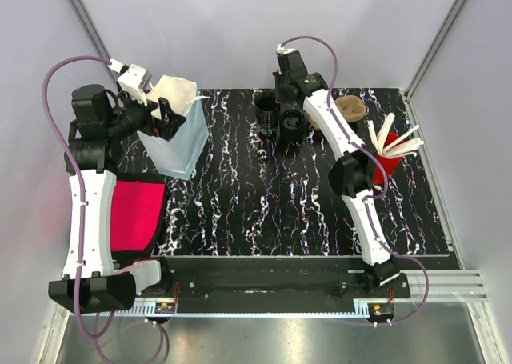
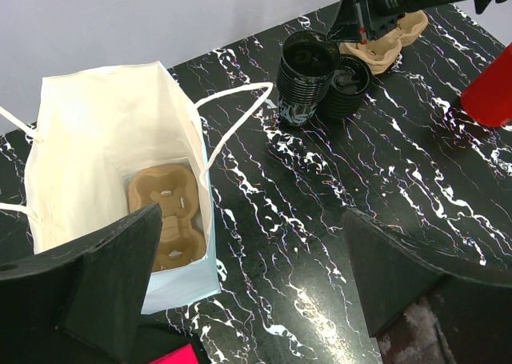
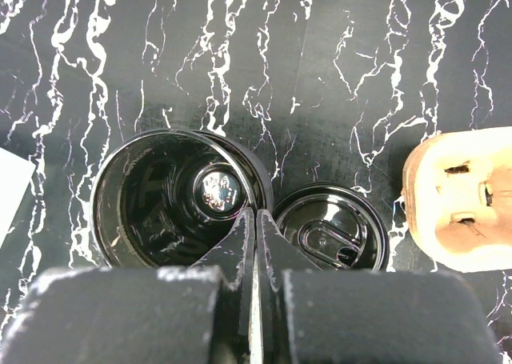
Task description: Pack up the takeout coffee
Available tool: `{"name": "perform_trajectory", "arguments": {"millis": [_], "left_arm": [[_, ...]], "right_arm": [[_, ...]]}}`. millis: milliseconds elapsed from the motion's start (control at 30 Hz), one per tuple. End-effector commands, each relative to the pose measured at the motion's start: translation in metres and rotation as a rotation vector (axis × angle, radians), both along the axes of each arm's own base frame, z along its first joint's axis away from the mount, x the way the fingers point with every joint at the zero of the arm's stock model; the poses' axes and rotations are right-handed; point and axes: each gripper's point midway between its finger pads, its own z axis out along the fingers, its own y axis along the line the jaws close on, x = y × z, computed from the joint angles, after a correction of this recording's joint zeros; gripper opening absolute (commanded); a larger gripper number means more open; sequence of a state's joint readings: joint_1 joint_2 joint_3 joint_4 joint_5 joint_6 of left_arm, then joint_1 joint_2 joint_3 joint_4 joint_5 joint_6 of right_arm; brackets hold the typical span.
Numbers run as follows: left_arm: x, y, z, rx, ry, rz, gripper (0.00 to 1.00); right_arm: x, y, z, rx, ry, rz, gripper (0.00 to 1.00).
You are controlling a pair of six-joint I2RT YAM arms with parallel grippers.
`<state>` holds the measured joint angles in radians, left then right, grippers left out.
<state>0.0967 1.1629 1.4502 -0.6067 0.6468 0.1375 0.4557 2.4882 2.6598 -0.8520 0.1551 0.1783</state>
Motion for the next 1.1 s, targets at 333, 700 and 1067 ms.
{"name": "perform_trajectory", "arguments": {"millis": [333,700,1067], "left_arm": [[0.005,-0.003,0.011,-0.011,-0.047,-0.023,0.99],[0.005,-0.002,0.015,-0.005,-0.060,-0.020,0.99],[0.004,-0.003,0.028,0.094,-0.089,-0.021,0.99]], "right_arm": [[-0.011,-0.011,0.128,0.161,-0.202,0.012,0.00],[-0.045,-0.015,0.182,0.196,-0.257,0.094,0.00],[-0.119,-0.011,0.122,0.128,-0.071,0.364,0.00]]}}
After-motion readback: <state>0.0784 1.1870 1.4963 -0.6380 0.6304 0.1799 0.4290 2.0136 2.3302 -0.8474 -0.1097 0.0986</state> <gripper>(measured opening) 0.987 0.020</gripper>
